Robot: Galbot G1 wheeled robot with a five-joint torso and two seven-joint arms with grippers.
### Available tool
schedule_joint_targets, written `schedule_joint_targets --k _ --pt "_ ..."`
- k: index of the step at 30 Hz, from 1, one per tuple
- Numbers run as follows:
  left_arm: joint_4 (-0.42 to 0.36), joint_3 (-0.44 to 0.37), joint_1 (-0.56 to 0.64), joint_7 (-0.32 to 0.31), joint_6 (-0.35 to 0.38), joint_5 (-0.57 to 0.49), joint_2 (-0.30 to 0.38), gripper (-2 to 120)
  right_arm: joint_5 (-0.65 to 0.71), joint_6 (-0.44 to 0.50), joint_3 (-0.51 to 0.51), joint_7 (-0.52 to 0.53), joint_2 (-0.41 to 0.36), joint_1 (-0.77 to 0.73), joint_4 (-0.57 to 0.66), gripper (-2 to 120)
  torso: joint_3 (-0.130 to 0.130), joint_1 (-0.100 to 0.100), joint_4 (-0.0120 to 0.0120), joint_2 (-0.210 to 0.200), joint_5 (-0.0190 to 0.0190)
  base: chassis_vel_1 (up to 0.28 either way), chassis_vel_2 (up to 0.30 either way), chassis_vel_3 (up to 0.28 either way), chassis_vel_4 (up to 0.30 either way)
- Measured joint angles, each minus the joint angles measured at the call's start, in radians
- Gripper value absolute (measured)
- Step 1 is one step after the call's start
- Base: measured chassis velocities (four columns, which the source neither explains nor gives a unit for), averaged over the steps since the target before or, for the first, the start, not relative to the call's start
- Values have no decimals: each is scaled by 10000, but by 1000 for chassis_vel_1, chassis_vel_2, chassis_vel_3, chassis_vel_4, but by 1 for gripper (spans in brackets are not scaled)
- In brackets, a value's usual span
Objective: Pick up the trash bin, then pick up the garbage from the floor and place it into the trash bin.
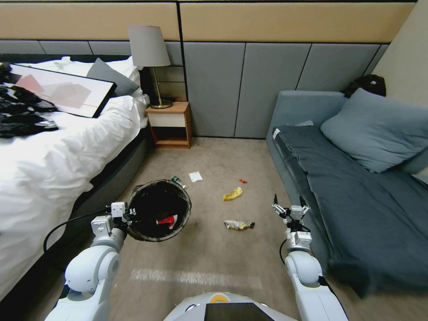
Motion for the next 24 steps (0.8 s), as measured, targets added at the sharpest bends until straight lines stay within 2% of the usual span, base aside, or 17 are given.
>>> schedule_joint_targets --k 6,24 --pt "52 11 -8 6 -24 48 -36 0 0 12 -71 175 2 17 -12 100 0 0 3 0 -4 -133 135 117 -112" --pt "124 -18 -2 20 -41 95 -73 0 -76 -217 -114 322 -78 41 -133 100 -2 -5 1 0 -3 23 -19 -20 19"
